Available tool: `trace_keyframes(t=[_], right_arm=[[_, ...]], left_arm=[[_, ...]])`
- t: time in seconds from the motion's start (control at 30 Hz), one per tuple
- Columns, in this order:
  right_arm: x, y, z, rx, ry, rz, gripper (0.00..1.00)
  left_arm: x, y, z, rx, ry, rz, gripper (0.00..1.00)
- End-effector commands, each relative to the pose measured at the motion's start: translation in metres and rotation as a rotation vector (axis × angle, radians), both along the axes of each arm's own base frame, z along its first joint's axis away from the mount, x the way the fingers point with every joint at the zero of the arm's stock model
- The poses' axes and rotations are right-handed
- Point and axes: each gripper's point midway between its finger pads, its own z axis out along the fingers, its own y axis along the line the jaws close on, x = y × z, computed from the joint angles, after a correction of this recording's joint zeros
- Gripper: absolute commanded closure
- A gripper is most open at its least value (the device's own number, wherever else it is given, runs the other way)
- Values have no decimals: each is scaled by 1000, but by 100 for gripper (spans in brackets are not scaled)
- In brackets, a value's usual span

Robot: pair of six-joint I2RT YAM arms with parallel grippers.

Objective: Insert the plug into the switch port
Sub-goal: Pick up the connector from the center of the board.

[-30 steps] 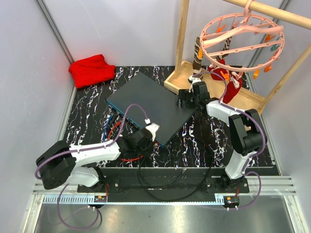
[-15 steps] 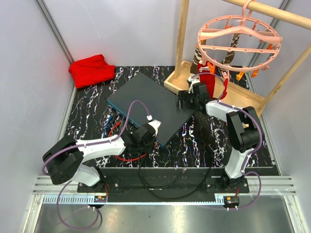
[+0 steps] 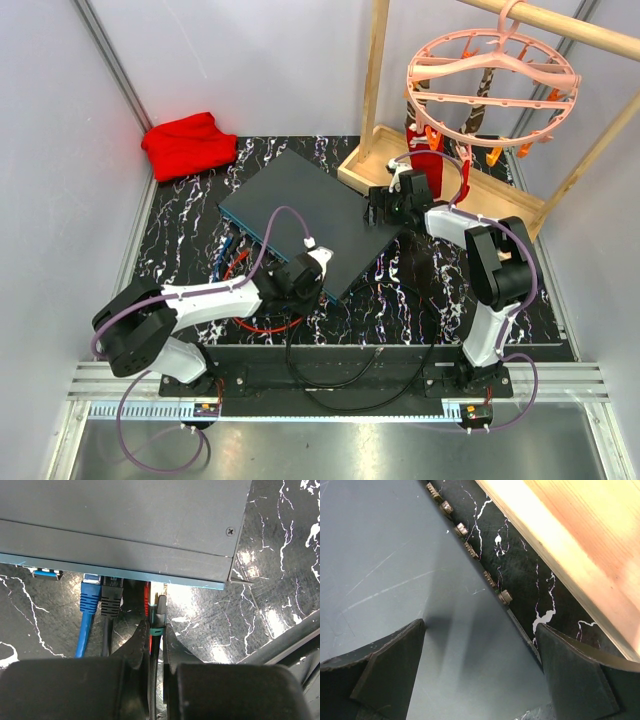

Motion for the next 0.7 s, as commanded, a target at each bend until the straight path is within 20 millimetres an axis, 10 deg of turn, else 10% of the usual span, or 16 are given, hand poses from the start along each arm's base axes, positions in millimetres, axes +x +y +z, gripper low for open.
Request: trace_keyframes(t=[0.0,0.67], right_arm=[[2,13,2,48,14,55,3],[-10,29,-6,100,63,153,3]], left_arm=[[20,-33,18,-155,-76,5,100],[37,-37,47,-224,-159,-50,100]])
